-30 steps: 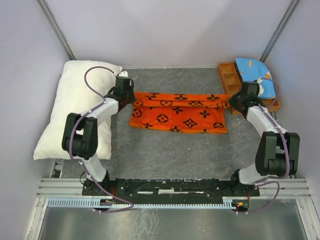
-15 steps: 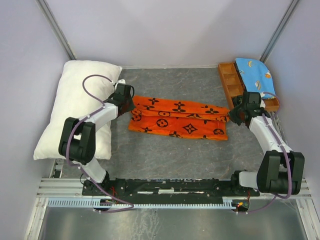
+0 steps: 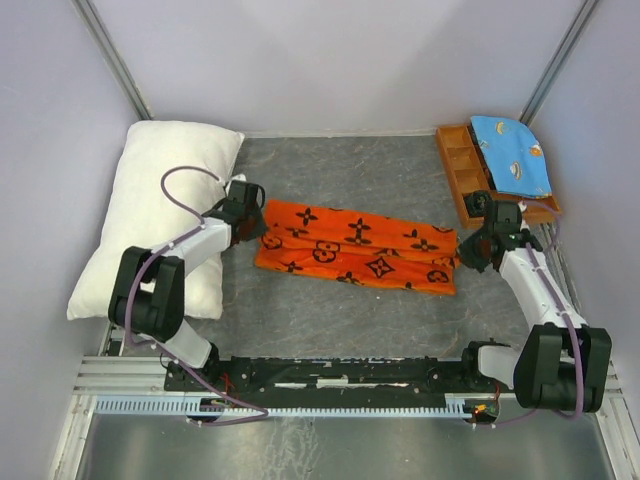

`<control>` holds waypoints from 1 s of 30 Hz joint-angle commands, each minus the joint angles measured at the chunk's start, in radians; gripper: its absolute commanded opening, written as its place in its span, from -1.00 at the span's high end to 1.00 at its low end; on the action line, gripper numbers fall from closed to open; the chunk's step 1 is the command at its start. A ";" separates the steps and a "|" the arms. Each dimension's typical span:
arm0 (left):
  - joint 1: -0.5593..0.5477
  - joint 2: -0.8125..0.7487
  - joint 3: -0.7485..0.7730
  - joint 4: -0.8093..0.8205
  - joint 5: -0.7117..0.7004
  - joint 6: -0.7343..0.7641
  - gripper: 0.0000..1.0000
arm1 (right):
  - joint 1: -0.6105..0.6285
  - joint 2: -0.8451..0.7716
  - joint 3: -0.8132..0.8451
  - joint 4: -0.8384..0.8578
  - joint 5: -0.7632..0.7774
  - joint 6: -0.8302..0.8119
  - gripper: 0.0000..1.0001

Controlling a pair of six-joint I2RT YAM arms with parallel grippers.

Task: Remove the pillowcase from the pillow
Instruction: Fold the pillowcase at the center of the board.

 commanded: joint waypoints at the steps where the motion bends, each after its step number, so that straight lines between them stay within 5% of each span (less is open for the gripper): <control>1: 0.029 -0.058 -0.150 0.013 0.000 -0.064 0.95 | -0.027 -0.028 -0.115 -0.024 0.127 0.019 0.78; 2: 0.029 -0.078 -0.169 0.027 0.010 -0.062 0.86 | -0.026 -0.032 -0.128 -0.021 0.120 0.021 0.68; 4: 0.028 -0.134 -0.184 0.052 0.021 -0.018 0.24 | -0.022 -0.054 -0.117 -0.013 0.106 -0.008 0.52; 8: -0.013 -0.273 -0.107 0.060 -0.053 0.072 -0.86 | 0.050 -0.067 0.060 -0.052 0.248 -0.067 -0.35; 9: -0.021 -0.281 -0.051 0.025 -0.068 0.091 -0.96 | 0.072 -0.061 0.111 -0.072 0.298 -0.080 -0.55; 11: -0.035 -0.248 0.069 -0.037 -0.085 0.136 -1.00 | 0.125 -0.056 0.194 -0.083 0.410 -0.097 -0.99; 16: -0.047 -0.066 0.288 -0.229 -0.065 0.185 -0.93 | 0.276 0.024 0.296 -0.078 0.530 -0.147 -0.99; 24: -0.055 0.027 0.241 -0.262 0.085 0.207 -0.80 | 0.290 0.183 0.299 -0.128 0.395 -0.292 -0.90; 30: -0.143 -0.016 0.110 -0.282 0.068 0.159 -0.71 | 0.333 0.182 0.179 -0.144 0.282 -0.284 -0.72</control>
